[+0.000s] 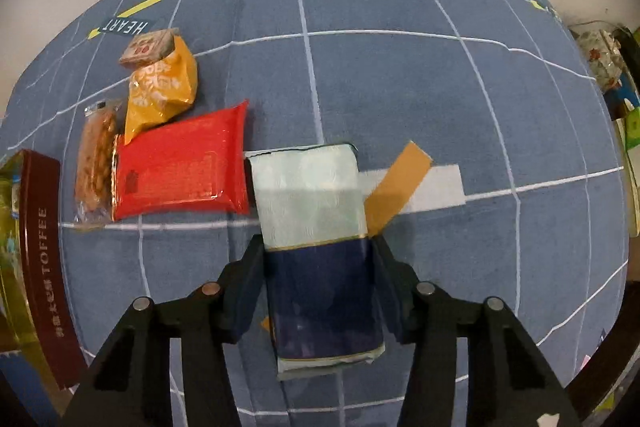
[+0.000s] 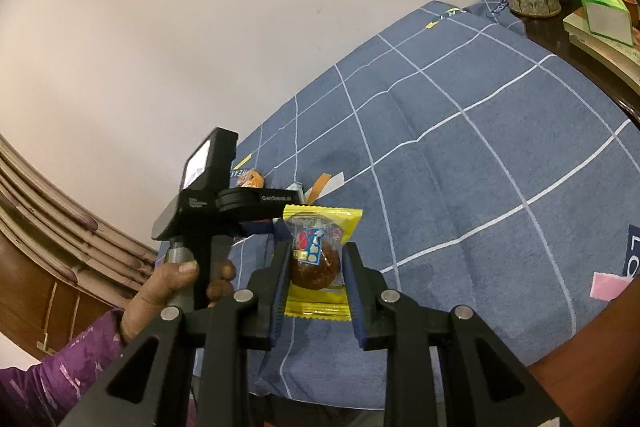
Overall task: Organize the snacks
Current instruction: 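Lift the yellow candy with the right gripper while the left grasps the blue-and-white packet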
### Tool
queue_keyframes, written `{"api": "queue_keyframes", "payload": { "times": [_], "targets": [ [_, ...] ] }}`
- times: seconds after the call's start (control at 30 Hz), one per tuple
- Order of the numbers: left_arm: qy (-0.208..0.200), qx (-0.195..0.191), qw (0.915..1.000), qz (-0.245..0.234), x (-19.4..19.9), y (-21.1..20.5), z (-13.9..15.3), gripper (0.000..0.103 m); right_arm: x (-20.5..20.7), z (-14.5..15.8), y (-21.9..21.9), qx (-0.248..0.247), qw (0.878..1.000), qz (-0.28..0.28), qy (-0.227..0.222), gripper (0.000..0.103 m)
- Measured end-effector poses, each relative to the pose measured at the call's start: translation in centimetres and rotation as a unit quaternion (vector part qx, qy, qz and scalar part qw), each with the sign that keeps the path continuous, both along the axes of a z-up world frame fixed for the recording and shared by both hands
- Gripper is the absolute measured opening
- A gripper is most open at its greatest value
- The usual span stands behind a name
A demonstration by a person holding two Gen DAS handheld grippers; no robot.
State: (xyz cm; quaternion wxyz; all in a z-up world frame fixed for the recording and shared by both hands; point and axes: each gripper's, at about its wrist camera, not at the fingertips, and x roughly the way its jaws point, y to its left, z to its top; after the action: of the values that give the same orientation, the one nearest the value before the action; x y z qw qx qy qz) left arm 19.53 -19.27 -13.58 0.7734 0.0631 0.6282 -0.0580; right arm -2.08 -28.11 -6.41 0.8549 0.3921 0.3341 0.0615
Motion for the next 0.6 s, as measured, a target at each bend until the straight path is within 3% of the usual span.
{"api": "queue_keyframes", "payload": {
  "times": [0.23,0.6],
  "targets": [
    [0.006,-0.031,0.9995,-0.007,-4.8,2.5,0.9,0.047,-0.1,0.0,0.0,-0.01,1.0,-0.007,0.005,0.026],
    [-0.03,-0.095,0.9949,-0.016,-10.2,8.2,6.8,0.047,0.1,0.0,1.4,-0.055,0.998,-0.002,0.02,0.026]
  ]
}}
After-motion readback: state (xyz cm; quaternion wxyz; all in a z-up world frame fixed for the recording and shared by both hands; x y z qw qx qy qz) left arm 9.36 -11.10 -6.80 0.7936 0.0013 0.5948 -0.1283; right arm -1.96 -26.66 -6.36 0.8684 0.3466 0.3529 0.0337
